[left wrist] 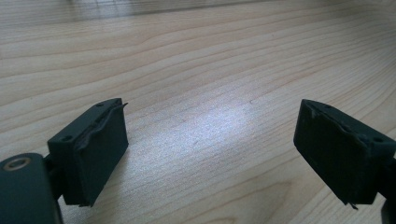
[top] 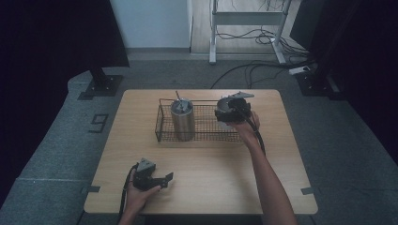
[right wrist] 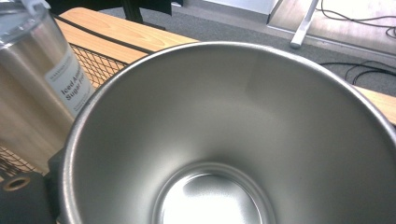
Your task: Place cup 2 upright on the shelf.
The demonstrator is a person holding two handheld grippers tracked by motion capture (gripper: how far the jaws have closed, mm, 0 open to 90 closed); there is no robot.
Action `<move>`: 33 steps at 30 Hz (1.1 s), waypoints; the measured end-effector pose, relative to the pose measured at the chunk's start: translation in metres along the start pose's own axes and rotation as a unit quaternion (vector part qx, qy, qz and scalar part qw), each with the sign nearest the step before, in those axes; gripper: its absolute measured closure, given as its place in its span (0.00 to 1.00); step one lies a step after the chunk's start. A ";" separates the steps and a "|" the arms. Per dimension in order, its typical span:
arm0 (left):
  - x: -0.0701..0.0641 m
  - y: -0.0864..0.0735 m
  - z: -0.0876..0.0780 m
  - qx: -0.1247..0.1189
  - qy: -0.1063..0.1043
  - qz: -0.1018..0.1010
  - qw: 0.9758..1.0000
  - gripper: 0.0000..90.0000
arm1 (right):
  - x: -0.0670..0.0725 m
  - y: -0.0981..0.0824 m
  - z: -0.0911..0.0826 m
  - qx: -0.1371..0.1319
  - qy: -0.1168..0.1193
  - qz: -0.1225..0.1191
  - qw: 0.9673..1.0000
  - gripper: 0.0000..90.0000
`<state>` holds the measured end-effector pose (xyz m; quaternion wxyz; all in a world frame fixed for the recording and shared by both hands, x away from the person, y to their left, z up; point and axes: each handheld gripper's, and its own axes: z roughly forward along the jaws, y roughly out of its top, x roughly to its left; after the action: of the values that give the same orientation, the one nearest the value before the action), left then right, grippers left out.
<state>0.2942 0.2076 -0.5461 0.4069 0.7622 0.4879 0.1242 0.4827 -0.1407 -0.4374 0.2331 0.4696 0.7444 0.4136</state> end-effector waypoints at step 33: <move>0.000 0.000 0.000 0.001 -0.004 -0.001 1.000 0.11 | 0.003 -0.021 0.017 0.010 0.003 0.005 1.000 0.07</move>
<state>0.2943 0.2073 -0.5462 0.4081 0.7627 0.4871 0.1207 0.4833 -0.1360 -0.4644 0.2241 0.4743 0.7469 0.4085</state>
